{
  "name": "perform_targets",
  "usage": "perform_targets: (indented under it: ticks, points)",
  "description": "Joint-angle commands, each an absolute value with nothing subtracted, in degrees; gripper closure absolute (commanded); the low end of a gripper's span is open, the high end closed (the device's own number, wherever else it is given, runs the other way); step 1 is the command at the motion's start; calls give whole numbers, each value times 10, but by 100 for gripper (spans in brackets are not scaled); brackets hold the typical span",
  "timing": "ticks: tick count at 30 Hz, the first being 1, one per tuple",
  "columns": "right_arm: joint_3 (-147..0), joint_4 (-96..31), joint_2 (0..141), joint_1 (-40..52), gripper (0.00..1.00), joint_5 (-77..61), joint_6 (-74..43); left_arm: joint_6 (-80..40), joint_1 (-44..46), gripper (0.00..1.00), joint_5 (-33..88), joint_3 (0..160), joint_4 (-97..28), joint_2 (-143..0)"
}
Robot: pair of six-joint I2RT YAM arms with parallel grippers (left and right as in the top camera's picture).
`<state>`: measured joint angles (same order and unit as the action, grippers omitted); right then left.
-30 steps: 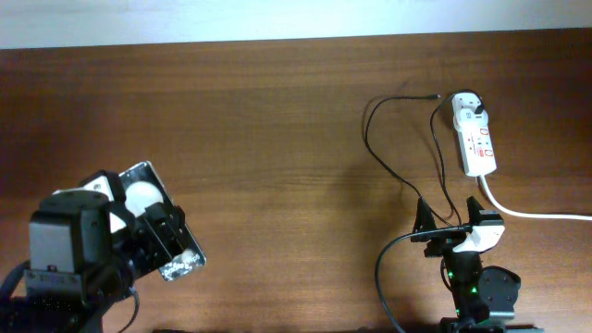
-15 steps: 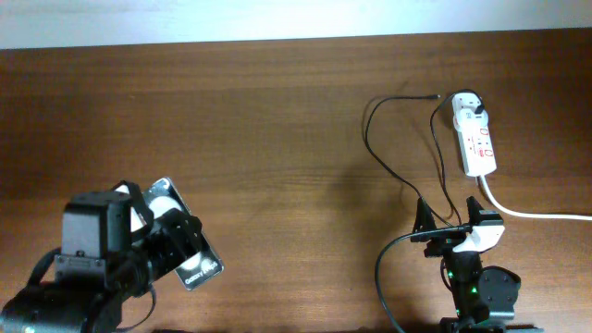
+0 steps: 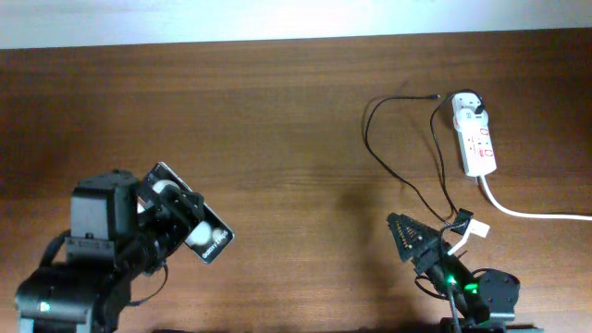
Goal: Plug charger to phone and switch on socket
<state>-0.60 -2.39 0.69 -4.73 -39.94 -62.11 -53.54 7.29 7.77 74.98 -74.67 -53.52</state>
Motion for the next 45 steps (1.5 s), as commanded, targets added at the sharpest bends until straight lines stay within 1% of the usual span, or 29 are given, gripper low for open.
perform_targets:
  ticks: [1, 3, 9, 14, 17, 19, 23, 24, 26, 28, 31, 34, 35, 36, 40, 43, 45]
  points:
    - [-3, 24, 4, -49, 1, -443, -635, -551, 71, 41, 93, 751, -741, -551]
    - [-4, 51, 4, -49, 1, -456, -602, -554, 71, 41, 97, 751, -741, -559]
    - [-55, 46, 39, -49, 1, -512, -602, -557, 71, 41, 118, 751, -735, -582]
    - [-122, 45, 145, -47, 1, -543, -585, -557, 71, 41, 118, 751, -726, -589]
    - [-175, 45, 237, -11, 1, -557, -557, -557, 71, 41, 118, 751, -724, -589]
    - [-219, 45, 307, 43, 1, -554, -533, -560, 71, 41, 118, 751, -724, -589]
    - [-307, 45, 446, 202, 1, -486, -494, -562, 71, 41, 118, 751, -705, -589]
    - [-330, 46, 492, 270, 1, -437, -478, -562, 71, 41, 116, 751, -698, -589]
    - [-344, 51, 523, 330, 1, -373, -469, -564, 71, 41, 114, 751, -687, -589]
    - [-347, 83, 553, 410, 1, -270, -469, -597, 71, 42, 105, 751, -676, -589]
    - [-347, 144, 585, 498, 1, -144, -436, -623, 71, 42, 102, 751, -655, -589]
    - [-347, 202, 620, 560, 1, -63, -426, -638, 71, 42, 101, 751, -647, -589]
    - [-347, 230, 636, 575, 2, -42, -426, -638, 71, 42, 101, 751, -647, -589]
    - [-347, 256, 650, 582, 5, -27, -426, -638, 71, 42, 101, 751, -649, -589]
    - [-347, 370, 717, 589, 31, -24, -427, -638, 71, 41, 101, 751, -653, -589]
    - [-347, 458, 766, 589, 34, -33, -457, -638, 71, 41, 101, 751, -656, -589]
    - [-347, 490, 783, 589, 36, -34, -462, -638, 71, 41, 102, 751, -656, -589]
